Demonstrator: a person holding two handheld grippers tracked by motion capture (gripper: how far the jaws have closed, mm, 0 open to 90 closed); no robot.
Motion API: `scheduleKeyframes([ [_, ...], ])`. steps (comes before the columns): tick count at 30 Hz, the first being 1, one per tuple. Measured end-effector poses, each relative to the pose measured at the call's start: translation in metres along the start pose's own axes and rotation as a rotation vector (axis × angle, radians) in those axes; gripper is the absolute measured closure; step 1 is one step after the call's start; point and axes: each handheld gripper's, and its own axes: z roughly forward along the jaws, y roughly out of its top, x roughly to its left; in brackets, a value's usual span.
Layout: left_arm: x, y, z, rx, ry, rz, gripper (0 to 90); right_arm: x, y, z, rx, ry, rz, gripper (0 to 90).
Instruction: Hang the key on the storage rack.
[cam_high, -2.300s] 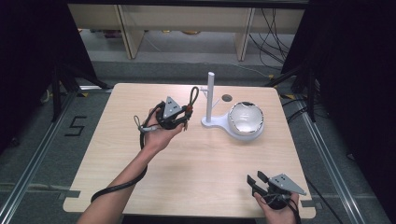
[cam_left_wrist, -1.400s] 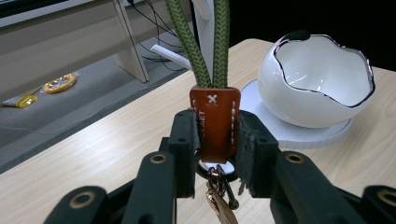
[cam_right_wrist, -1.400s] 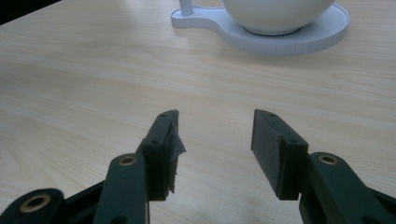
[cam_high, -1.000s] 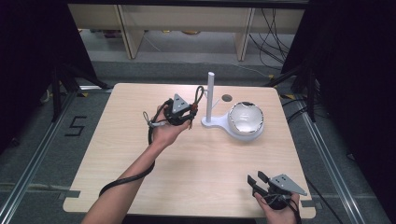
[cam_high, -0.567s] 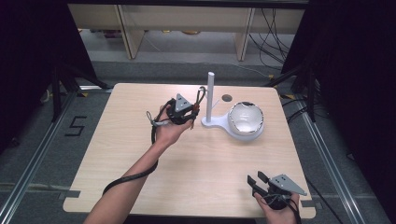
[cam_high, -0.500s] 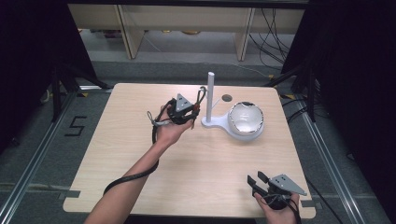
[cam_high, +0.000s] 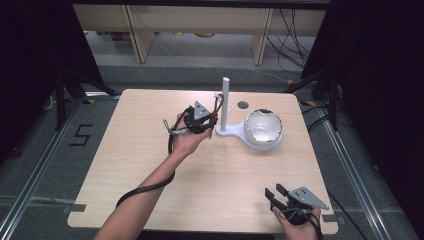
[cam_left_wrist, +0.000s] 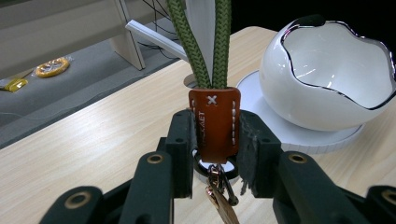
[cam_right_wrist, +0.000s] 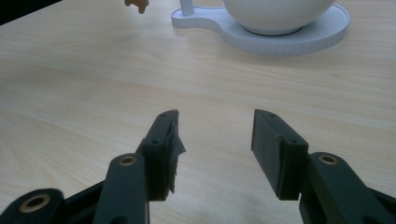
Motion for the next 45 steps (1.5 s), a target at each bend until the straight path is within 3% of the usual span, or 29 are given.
scheduleKeyframes([
  [1,0.0,0.0,0.0,0.002,0.001,0.003,67.3,0.0,0.0,0.001,-0.004,0.003,-0.003,52.1],
  [2,0.0,0.0,0.0,0.002,0.002,0.006,67.1,0.003,-0.001,-0.001,0.012,0.003,0.04,52.1],
  [7,-0.001,0.0,0.0,-0.001,0.0,0.008,64.8,0.005,0.0,-0.002,0.03,-0.006,0.053,52.1],
  [8,-0.001,-0.001,0.0,0.0,0.004,0.016,64.8,0.0,0.0,-0.001,0.013,0.004,0.001,52.1],
  [9,-0.001,-0.001,-0.002,-0.003,0.008,0.018,62.0,0.0,0.0,-0.001,0.011,-0.002,-0.006,52.1],
  [12,0.0,-0.002,-0.005,-0.006,0.009,0.014,59.4,0.0,0.0,-0.001,0.007,-0.001,-0.004,52.0],
  [23,0.014,-0.016,-0.042,-0.018,0.017,0.0,52.0,0.002,-0.001,0.002,-0.012,0.013,0.003,51.8],
  [26,0.017,-0.021,-0.054,-0.023,0.015,-0.001,51.0,0.002,-0.001,0.002,-0.016,0.0,-0.005,51.7],
  [27,0.019,-0.023,-0.058,-0.027,0.021,0.02,50.7,0.0,-0.001,0.003,-0.014,-0.011,-0.036,51.7],
  [29,0.021,-0.027,-0.067,-0.024,0.021,0.031,50.2,0.004,-0.002,0.002,-0.01,-0.006,0.017,51.6],
  [31,0.023,-0.033,-0.075,-0.018,0.022,0.026,49.9,0.003,-0.001,0.002,-0.014,-0.003,0.002,51.5],
  [36,0.028,-0.049,-0.095,-0.019,0.026,0.022,48.7,0.005,-0.001,0.0,0.013,-0.01,0.023,51.1],
  [38,0.029,-0.058,-0.102,-0.011,0.03,0.013,48.1,0.003,-0.001,0.001,0.009,-0.009,-0.016,51.0],
  [40,0.03,-0.067,-0.11,-0.011,0.031,0.009,47.6,0.006,-0.001,0.0,0.021,-0.013,0.019,50.9],
  [42,0.03,-0.076,-0.117,-0.006,0.037,0.007,47.5,0.003,-0.001,0.001,0.01,-0.011,-0.018,50.7],
  [45,0.031,-0.095,-0.129,-0.018,0.041,-0.031,47.1,0.004,0.0,0.001,0.014,-0.01,-0.002,50.4],
])
